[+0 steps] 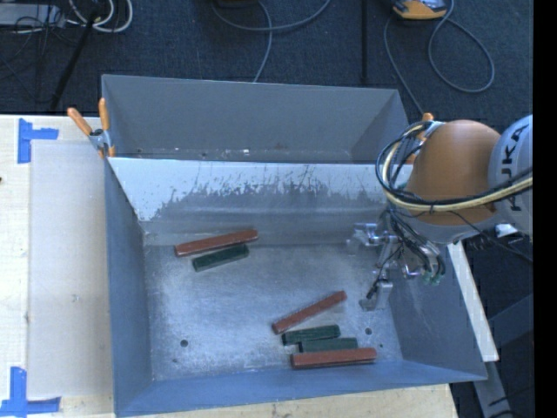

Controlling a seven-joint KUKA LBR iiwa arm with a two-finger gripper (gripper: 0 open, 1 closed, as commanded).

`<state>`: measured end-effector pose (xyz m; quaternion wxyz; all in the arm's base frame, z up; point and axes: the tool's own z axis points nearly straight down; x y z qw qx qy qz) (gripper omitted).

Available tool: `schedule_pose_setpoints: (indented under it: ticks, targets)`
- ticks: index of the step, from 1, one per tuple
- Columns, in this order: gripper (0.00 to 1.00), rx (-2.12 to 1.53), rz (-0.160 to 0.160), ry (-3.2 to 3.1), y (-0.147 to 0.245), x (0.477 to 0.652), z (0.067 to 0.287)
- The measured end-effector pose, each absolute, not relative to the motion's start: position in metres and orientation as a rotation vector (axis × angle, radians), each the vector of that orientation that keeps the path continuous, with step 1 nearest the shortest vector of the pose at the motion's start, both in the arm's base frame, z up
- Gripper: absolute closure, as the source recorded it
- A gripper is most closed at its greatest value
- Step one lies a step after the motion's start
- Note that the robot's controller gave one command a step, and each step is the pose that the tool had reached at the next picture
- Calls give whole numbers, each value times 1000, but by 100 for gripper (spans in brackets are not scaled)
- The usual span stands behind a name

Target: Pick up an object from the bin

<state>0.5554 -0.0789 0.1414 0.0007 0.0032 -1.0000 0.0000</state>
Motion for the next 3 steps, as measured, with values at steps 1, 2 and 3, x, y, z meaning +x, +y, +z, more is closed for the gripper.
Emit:
schedule_pose_setpoints:
  ticks: [1,2,3]
  targets:
    - [0,186,-3,-3128,-55,517,73]
    - [100,189,0,-3136,-56,519,76]
    - [100,-15,2,-3149,-80,510,209]
